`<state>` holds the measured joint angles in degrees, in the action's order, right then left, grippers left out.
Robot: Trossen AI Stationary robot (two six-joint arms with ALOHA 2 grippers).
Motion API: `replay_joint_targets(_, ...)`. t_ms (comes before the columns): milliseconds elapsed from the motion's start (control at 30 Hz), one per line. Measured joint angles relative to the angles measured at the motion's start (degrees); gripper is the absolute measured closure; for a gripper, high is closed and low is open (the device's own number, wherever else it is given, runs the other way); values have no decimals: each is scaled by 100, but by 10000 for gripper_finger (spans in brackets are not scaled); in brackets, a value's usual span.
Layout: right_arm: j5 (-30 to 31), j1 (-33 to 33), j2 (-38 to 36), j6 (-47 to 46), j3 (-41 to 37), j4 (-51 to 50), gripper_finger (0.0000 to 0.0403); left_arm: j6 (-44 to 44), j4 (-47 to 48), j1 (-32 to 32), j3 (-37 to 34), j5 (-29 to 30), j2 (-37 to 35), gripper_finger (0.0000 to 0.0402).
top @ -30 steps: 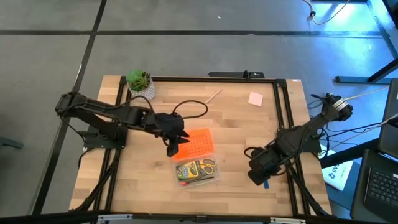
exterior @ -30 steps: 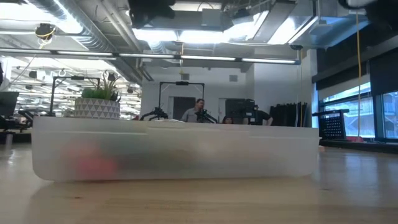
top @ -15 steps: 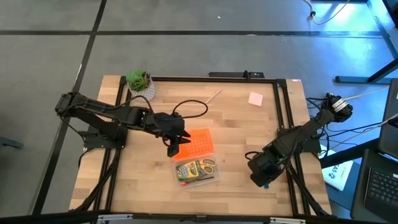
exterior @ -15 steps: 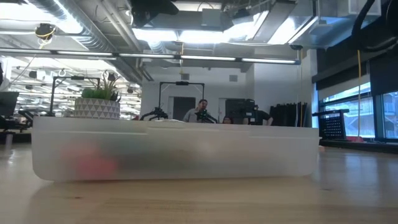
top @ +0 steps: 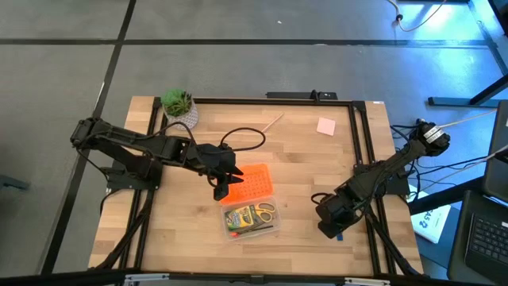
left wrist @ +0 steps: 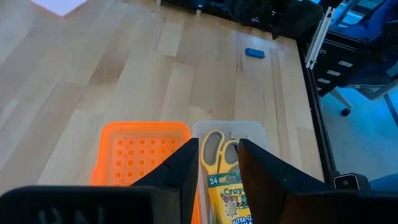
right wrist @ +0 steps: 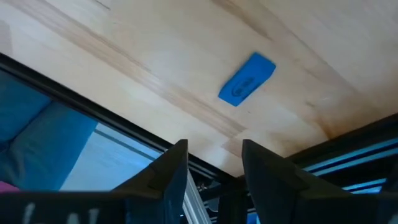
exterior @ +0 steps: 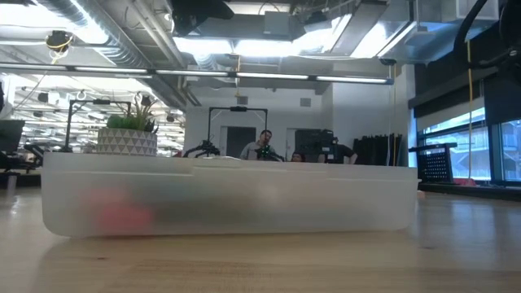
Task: Pack school essentials
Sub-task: Put the blue eraser into the orange supply box
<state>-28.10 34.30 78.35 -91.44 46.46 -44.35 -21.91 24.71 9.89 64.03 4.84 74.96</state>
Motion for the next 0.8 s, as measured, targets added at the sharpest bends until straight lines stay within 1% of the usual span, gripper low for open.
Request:
replay_joint_targets(67,22,0,0,21,0,-26,250,0,2,0,0,0,0,296)
replay_joint_targets(200,287,0,1,52,0,-32,274,1,2,1,0,-2,0,296)
replay_joint_targets(267,324,0,2,48,0,-72,282,2,2,4,0,-2,0,296)
replay_joint_targets(367,317,2,2,46,0,-145,282,3,3,4,0,-2,0,296)
replay_joint_targets(467,333,12,2,45,0,-375,266,4,4,4,0,-19,0,296)
replay_joint_targets(600,590,81,4,52,0,-746,230,4,4,4,0,-188,0,296)
replay_joint_targets(733,592,90,4,-7,0,-690,193,4,3,7,0,-195,0,296)
replay_joint_targets(800,600,90,4,-210,0,-637,176,4,4,7,0,-195,2,296)
